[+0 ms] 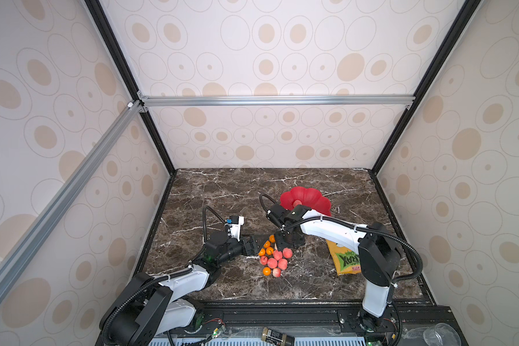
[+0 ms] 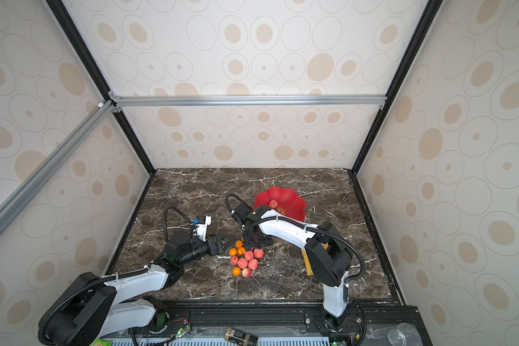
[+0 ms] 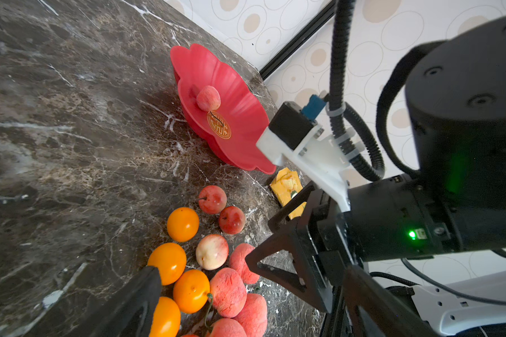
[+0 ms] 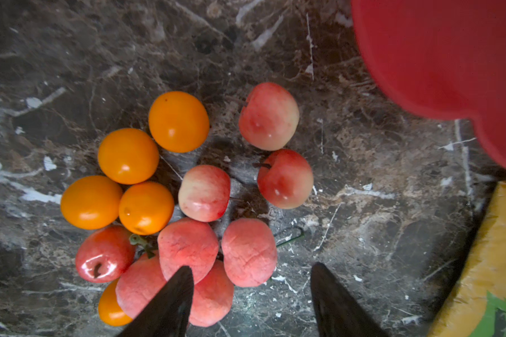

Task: Arrange fruit in a fruit bowl
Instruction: Pick up the fruit from the center of the table.

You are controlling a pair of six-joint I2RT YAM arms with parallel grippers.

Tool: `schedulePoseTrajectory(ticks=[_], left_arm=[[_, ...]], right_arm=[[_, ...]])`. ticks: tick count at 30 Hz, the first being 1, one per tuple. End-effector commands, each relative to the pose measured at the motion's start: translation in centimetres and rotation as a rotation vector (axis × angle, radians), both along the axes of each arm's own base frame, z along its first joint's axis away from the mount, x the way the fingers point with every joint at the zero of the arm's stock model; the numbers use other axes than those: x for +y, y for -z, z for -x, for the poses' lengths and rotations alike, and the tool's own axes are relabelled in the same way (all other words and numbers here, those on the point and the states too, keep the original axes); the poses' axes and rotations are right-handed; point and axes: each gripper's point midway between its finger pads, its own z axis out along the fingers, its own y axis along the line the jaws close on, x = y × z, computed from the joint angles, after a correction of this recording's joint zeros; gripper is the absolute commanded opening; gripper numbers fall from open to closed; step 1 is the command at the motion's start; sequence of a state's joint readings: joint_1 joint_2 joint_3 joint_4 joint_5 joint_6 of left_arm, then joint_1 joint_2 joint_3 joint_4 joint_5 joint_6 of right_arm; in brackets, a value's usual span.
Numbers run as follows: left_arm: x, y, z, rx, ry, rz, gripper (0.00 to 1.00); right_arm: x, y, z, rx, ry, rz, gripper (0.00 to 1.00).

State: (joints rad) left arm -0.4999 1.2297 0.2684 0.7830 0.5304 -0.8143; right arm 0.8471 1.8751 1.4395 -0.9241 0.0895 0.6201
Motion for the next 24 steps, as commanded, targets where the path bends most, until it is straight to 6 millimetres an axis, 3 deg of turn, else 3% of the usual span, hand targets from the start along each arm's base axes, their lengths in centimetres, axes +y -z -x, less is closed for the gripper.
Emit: schedulePoseTrajectory(ticks=[1,24], left_arm=[[-0.6,-1.4,-0.6,-0.044,0.023,0.008,0.98],[-1.1,-1.3,-1.0,-0.033,0.036,0.013,0.98]], right_arm=[[-0.8,1.0,1.0,0.040,0.004,0.038,0.65],[-1.0,3.2,1.7,0.087,-0.015,0.060,0.59]])
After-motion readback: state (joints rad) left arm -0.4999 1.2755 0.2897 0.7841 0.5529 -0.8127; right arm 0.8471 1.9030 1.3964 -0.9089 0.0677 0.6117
